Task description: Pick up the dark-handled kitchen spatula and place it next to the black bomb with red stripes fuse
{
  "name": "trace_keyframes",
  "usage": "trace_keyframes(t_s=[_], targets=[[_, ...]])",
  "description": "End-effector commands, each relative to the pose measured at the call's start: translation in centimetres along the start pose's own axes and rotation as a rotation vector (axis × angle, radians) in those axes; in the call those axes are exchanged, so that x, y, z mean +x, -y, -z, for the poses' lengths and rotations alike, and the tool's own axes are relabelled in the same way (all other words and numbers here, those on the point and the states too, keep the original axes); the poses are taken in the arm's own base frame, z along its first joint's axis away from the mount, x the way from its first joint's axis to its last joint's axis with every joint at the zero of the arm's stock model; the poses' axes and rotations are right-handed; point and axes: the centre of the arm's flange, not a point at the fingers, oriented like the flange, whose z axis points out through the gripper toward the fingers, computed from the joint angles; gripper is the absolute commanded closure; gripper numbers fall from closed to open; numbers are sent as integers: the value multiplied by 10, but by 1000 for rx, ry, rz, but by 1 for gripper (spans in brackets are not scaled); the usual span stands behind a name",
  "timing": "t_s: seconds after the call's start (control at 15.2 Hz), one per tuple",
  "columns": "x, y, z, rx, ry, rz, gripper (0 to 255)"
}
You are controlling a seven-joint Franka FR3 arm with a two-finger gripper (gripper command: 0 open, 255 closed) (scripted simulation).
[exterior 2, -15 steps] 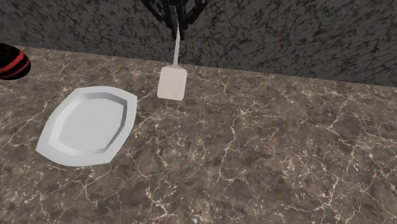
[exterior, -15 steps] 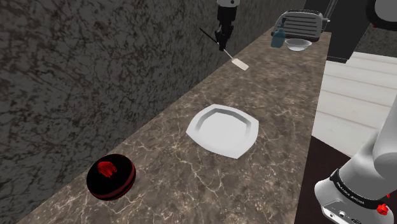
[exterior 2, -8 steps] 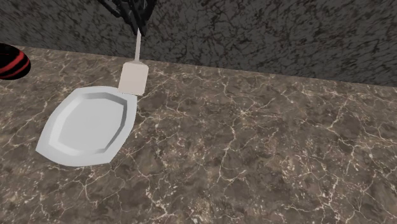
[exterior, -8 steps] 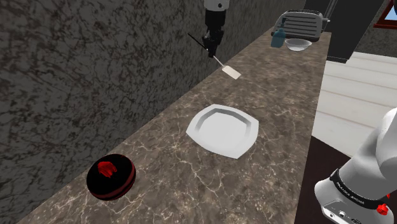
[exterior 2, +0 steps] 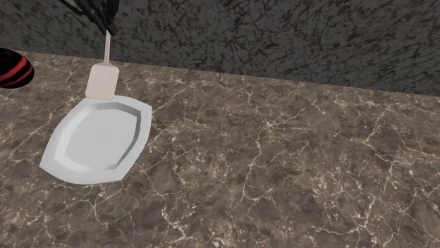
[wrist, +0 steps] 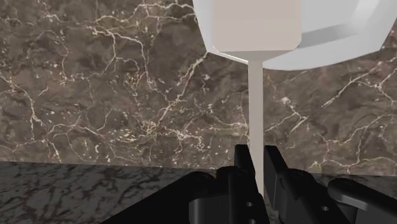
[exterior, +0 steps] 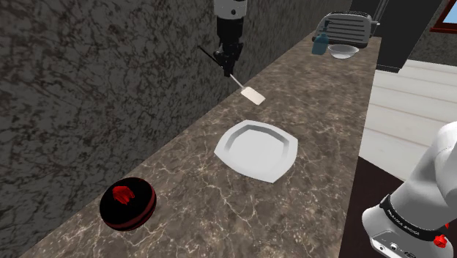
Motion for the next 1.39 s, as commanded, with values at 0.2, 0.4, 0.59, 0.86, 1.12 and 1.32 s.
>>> trace_keyframes(t_s=[0.2,0.4,0.59,0.86,1.12,1.32], targets=[[-1,68,1,0,0,-1,255],[-1,107,1,0,0,-1,255],[-2,147,1,0,0,-1,255],[-2,200,1,0,0,-1,255],[-3,253,1,0,0,-1,255],[-4,265,-9,0,0,-1,255]])
